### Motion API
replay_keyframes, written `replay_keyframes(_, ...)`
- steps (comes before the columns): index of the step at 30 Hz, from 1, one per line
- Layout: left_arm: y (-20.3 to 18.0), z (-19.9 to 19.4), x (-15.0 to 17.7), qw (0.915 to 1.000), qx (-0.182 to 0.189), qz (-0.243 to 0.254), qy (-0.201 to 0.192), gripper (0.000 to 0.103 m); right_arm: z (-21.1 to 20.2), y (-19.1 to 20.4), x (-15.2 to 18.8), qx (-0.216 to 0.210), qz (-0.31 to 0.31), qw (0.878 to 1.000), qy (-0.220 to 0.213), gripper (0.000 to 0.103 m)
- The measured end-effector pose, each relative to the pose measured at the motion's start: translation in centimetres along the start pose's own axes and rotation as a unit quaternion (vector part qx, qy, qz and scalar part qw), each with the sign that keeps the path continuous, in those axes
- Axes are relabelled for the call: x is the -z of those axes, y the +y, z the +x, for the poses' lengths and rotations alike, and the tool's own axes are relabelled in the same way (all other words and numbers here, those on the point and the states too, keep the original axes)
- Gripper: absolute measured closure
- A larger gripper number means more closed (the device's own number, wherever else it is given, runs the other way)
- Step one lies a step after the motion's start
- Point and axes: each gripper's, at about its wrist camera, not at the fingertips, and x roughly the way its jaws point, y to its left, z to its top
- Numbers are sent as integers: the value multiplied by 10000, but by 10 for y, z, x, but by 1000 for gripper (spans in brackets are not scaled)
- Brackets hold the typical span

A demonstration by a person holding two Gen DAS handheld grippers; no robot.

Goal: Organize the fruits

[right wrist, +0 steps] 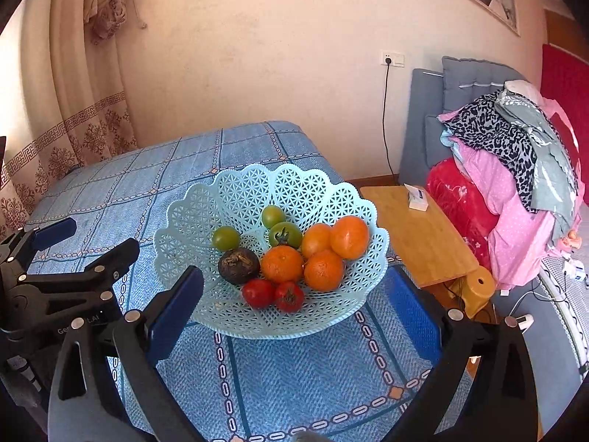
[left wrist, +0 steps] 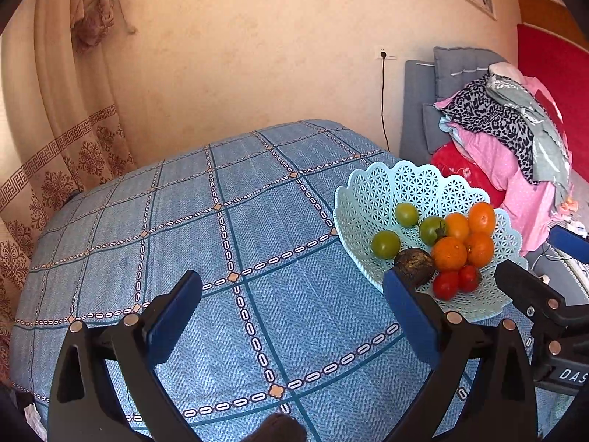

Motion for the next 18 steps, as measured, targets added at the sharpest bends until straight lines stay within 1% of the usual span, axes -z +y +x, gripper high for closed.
replay_keyframes(3,-1,-3,2,9998,-136,69,-92,5,1,2,3,-40,-37,10000,49,3)
replay_keyframes(6,-2,-5,5,9995,-256,121,-147,5,2,3,5,48,-75,9999,48,3)
replay_keyframes(9,-3,-5,5,9994,-277,159,-150,5,2,5,7,95,-60,9999,44,3)
replay_keyframes(15,-6,-3,5,9987,-408,269,-166,5,10,4,12,191,-104,9996,203,3)
replay_keyframes(18,-6,-1,5,9986,-430,283,-144,5,13,3,12,202,-75,9995,218,3)
